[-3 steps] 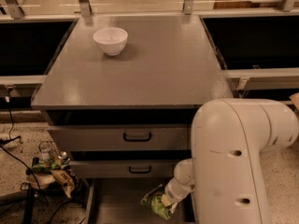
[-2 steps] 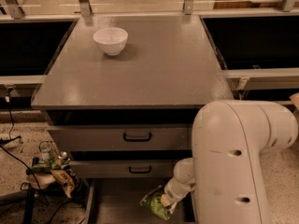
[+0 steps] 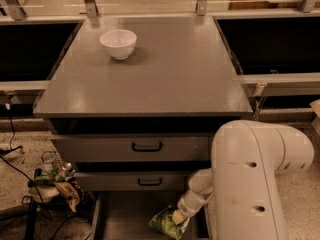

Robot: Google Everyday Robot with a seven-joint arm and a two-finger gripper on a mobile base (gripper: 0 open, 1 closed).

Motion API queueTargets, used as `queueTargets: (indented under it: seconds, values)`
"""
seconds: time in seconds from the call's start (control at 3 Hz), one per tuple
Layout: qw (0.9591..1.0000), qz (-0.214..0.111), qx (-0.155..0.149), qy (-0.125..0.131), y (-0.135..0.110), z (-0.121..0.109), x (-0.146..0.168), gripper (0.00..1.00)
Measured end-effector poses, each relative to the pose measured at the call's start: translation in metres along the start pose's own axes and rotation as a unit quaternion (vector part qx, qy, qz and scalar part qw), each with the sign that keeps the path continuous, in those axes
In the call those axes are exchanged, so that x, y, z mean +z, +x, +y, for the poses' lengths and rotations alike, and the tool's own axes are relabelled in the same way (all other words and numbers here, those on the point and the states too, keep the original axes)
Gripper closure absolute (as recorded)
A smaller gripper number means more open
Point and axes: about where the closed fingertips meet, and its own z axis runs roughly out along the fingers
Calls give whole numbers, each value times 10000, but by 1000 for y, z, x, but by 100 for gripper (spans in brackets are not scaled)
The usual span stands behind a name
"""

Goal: Place green jalapeno chip bag into bottom drawer

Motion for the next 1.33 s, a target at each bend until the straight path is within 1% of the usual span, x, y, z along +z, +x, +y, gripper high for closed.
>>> queueTargets:
  seconds: [0.33,0.67,1.0,1.33]
  values:
    - [9999,19,96,92,18,-13,9,100]
    - [9997,-32,164,150,8,-20,3,100]
    - [9997,-32,164,150,8,-20,3,100]
    - [9989,17,242,400,8,-21,7,100]
